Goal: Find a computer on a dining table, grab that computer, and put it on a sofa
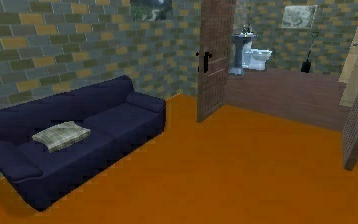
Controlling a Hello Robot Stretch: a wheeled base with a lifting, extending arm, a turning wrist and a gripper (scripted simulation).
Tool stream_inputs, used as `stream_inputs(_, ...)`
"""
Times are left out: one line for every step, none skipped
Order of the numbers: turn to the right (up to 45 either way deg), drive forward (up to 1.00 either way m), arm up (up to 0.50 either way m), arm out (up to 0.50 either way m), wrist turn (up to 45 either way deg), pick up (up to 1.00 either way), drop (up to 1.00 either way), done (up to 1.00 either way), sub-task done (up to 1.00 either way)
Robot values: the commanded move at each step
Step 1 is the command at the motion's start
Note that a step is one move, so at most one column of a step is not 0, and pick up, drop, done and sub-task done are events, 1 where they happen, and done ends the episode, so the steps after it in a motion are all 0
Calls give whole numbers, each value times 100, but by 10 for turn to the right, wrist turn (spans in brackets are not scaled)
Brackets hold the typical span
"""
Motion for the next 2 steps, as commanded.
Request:
stream_inputs(0, 0, 0, 22, 0, 0, 0, 0, 0)
stream_inputs(0, 0, 0, 0, 450, 0, 0, 0, 0)
